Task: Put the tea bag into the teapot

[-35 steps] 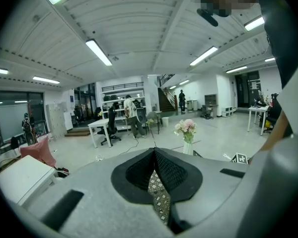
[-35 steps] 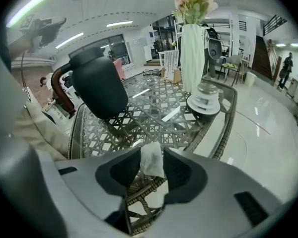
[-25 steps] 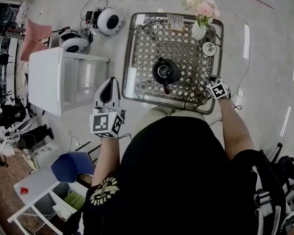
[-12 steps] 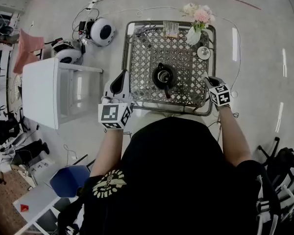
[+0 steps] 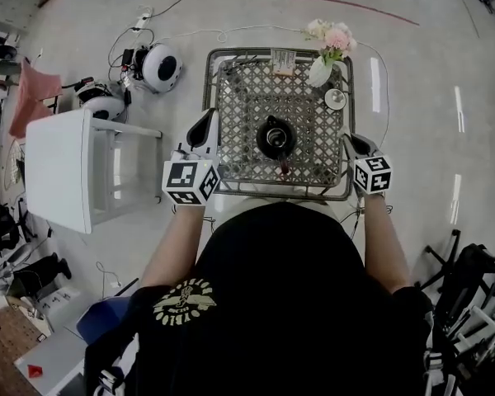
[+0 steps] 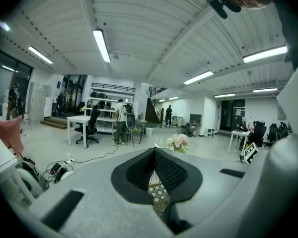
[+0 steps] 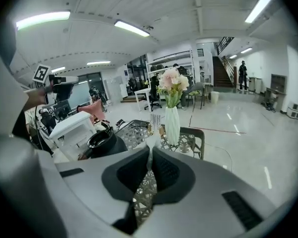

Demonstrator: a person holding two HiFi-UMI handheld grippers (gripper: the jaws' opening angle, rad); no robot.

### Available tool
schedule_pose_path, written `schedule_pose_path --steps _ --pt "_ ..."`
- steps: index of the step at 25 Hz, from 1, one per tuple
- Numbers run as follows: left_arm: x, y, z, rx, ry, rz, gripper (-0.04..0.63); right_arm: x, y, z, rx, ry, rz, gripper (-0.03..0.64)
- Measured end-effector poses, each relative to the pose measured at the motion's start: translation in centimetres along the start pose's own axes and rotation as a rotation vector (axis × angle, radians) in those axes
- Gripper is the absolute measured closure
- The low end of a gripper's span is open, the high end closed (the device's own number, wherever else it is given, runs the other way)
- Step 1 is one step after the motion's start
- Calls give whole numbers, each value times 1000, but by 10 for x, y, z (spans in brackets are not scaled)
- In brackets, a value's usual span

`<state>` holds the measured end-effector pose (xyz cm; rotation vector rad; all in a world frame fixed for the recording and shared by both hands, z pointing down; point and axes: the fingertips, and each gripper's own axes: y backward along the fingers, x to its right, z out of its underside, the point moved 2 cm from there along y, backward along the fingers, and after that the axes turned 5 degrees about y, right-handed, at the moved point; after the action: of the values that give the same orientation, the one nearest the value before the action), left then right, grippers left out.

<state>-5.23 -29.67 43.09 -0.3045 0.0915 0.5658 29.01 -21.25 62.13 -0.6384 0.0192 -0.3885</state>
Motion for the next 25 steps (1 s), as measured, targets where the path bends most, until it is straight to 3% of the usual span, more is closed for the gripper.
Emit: schedule_pose_path --steps 8,13,20,25 --pt "-7 1 -4 17 43 73 598 -10 23 -31 78 -63 42 595" --pt "-11 -6 -9 3 -127 60 598 -20 36 -60 146 -80 39 595" --pt "-8 -5 -22 27 -99 109 598 -45 56 -118 262 -65 11 595" --pt "-8 -5 -26 38 -99 103 598 -60 63 -151 319 -54 -42 595"
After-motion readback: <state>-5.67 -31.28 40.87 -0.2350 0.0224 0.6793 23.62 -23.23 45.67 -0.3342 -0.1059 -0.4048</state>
